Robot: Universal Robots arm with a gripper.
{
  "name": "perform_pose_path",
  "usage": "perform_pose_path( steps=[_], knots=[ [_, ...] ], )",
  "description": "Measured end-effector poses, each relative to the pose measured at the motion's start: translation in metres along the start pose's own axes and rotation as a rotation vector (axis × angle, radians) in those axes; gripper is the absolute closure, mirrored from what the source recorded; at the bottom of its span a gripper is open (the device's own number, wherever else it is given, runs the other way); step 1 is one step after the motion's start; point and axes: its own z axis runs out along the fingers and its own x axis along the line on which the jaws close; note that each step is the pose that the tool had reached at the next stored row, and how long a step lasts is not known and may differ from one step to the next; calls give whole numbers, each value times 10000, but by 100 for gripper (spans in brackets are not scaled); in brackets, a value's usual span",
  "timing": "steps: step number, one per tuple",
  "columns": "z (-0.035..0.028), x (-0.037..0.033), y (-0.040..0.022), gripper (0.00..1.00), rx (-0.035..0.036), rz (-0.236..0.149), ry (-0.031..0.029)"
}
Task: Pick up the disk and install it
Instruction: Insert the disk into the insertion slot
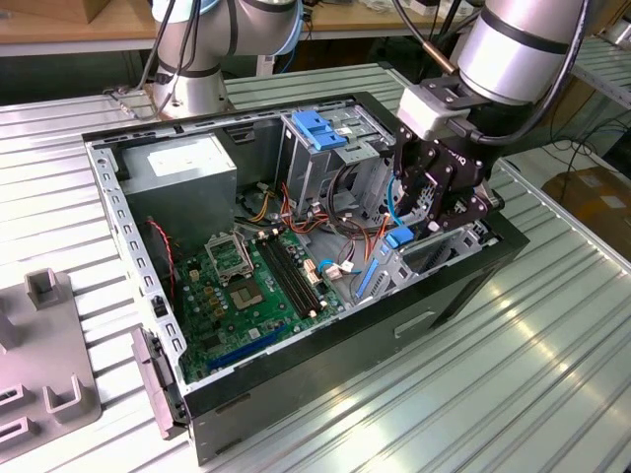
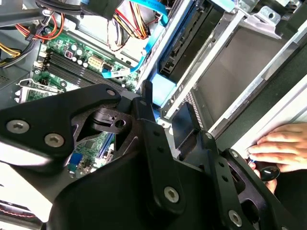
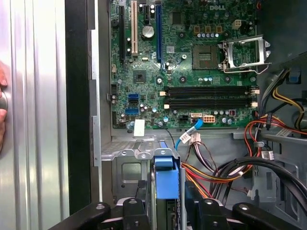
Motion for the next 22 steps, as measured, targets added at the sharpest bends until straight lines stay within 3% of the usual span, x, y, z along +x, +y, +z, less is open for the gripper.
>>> perform_pose_path(
  steps=[7, 12, 22],
  knots=[
    [0, 0, 0, 57, 0, 0, 2],
    [0, 0, -1, 89, 0, 2, 2],
    [2, -2, -52, 89, 0, 0, 2]
  ],
)
